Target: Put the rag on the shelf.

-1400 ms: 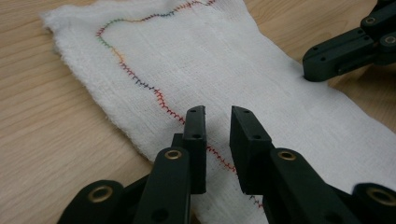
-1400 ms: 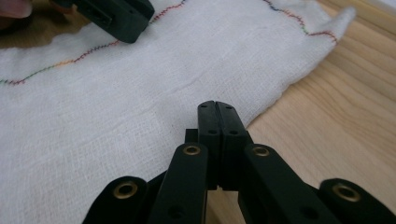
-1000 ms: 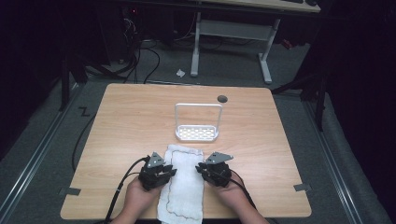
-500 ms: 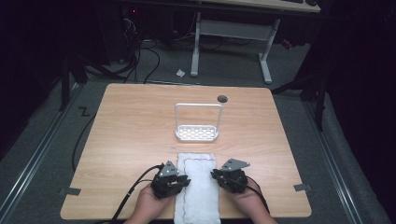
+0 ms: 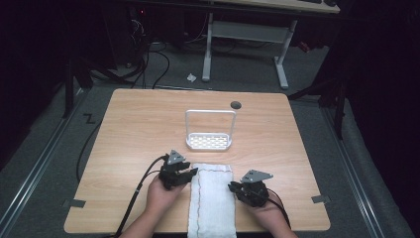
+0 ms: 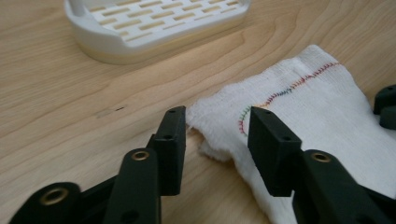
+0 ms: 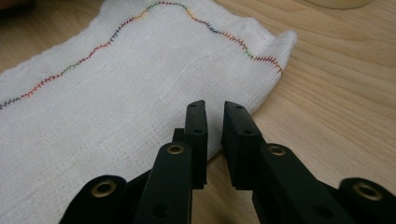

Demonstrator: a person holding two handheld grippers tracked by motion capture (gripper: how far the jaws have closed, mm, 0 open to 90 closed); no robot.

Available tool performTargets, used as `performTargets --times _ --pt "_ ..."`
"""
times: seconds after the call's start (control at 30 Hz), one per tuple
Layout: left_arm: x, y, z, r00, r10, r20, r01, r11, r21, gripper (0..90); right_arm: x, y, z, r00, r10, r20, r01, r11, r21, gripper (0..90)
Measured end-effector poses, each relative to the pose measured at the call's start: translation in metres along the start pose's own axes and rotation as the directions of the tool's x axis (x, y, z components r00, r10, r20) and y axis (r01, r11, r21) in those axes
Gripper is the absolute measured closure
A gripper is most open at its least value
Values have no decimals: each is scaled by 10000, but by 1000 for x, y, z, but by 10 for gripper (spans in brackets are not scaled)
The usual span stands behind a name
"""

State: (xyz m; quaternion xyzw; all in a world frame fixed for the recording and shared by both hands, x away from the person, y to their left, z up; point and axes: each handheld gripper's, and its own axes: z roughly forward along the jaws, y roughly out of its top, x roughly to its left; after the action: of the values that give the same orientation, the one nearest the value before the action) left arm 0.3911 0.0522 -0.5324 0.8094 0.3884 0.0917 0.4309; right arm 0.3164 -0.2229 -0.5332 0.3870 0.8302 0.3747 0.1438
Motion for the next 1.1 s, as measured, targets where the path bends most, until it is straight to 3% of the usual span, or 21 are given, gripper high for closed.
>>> performTargets --times 0.13,0.17,0.2,0.23,0.3,0.4,0.47,0.5,0.57,0.67,0.73,0.77,0.83,0.9,0.93,1.1 --pt "-5 1 10 9994 100 -317 -99 9999 44 506 -2 0 0 10000 13 -93 -13 10000 -22 803" --pt "-10 -1 11 9969 465 -632 -461 9989 68 539 -2 0 0 9999 -14 -132 14 10000 -44 803" --pt "-10 -1 11 9969 465 -632 -461 9989 68 561 -2 0 0 9999 -14 -132 14 10000 -44 803" --pt "-15 -2 10 9931 788 -867 -780 9969 125 561 -2 0 0 9999 -18 -145 17 10000 -38 802" --pt "-21 -4 11 9929 923 -756 -922 9957 50 702 -3 0 1 9998 -10 -195 9 10000 -49 797" --pt "-24 -5 11 9932 947 -677 -945 9955 48 765 -2 0 1 9998 -14 -176 13 10000 -18 793" --pt "-20 -4 11 9980 524 -340 -524 9986 31 818 -2 1 0 9997 14 -229 -14 10000 3 746" --pt "-20 -4 11 9980 524 -340 -524 9986 31 823 -2 2 0 9997 10 -254 -10 10000 -27 718" --pt "-13 -4 11 9999 -75 91 75 10000 8 828 -1 5 -1 10000 40 3 -40 9997 -234 687" --pt "-13 -4 11 9999 -82 99 82 10000 7 830 -1 13 -1 9996 170 235 -157 9984 -549 644" --pt "-12 -4 11 9996 -185 189 185 9998 9 831 -3 22 4 9970 349 696 -297 9969 -734 591" --pt "-10 -4 11 9990 -334 305 333 9994 21 832 -8 31 13 9900 781 1174 -699 9950 -719 559" --pt "-8 -4 11 9983 -435 385 435 9991 5 833 -13 36 22 9862 1087 1246 -1026 9932 -544 559" --pt "-8 -4 11 9980 -473 409 473 9989 16 833 -14 37 27 9854 1025 1360 -985 9945 -359 580" --pt "-7 -4 10 9974 -559 452 558 9984 36 833 -16 35 36 9858 1106 1262 -1115 9938 2 595" --pt "-6 -5 10 9966 -645 510 645 9979 33 833 -16 29 33 9828 1395 1208 -1364 9901 -331 609"
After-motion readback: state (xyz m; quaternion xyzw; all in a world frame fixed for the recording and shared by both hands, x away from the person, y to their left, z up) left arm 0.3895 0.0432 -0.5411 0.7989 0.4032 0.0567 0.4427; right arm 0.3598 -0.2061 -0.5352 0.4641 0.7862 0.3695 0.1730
